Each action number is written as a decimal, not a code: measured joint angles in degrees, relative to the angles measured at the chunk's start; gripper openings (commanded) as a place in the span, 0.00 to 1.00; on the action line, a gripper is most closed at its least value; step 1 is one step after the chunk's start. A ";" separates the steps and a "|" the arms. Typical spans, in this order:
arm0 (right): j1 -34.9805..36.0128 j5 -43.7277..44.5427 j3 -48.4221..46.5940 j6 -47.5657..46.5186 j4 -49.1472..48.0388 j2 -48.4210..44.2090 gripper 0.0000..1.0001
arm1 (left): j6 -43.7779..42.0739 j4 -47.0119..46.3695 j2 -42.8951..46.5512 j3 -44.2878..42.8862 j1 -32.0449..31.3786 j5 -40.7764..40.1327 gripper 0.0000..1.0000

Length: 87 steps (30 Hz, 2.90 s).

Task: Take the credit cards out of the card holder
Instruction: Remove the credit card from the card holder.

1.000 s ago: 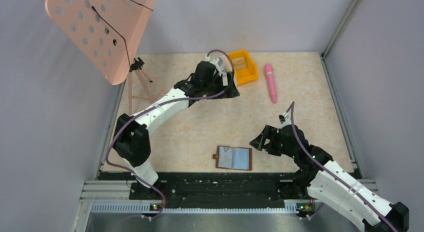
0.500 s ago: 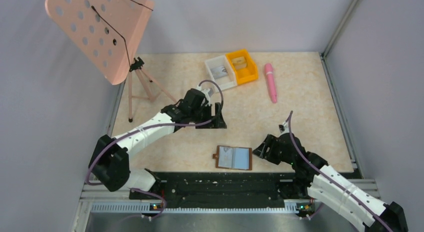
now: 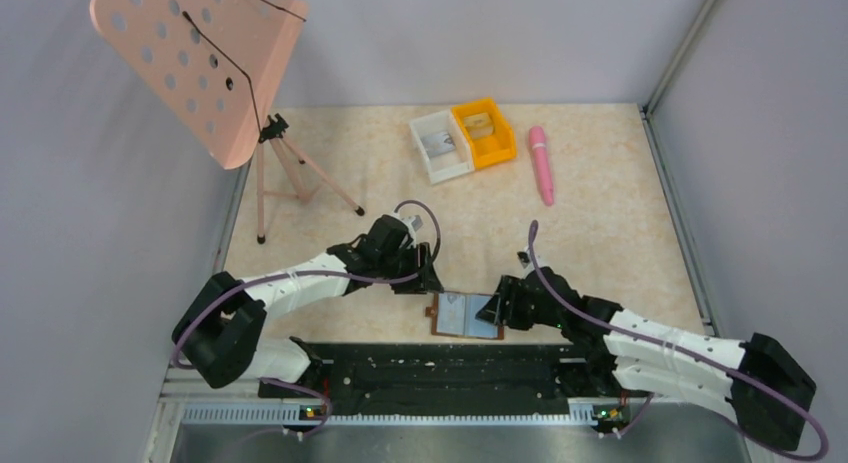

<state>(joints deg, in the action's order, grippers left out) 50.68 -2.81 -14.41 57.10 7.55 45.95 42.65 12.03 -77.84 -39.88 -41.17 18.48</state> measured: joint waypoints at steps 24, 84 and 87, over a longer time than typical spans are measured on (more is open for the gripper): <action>5.31 3.67 -4.07 -2.19 -13.88 19.04 0.46 | 8.44 -15.58 -2.21 9.60 -4.68 4.52 0.01; 19.61 30.12 -38.32 0.66 17.66 48.63 0.70 | 12.92 -2.51 21.00 16.72 0.33 -7.23 0.17; 19.98 30.95 -39.93 0.31 19.32 50.10 0.68 | 12.90 -1.44 21.99 16.72 0.44 -7.30 0.17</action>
<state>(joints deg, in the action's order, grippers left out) 70.65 28.14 -54.35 57.41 26.87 96.05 55.55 10.59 -55.86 -23.16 -40.73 11.18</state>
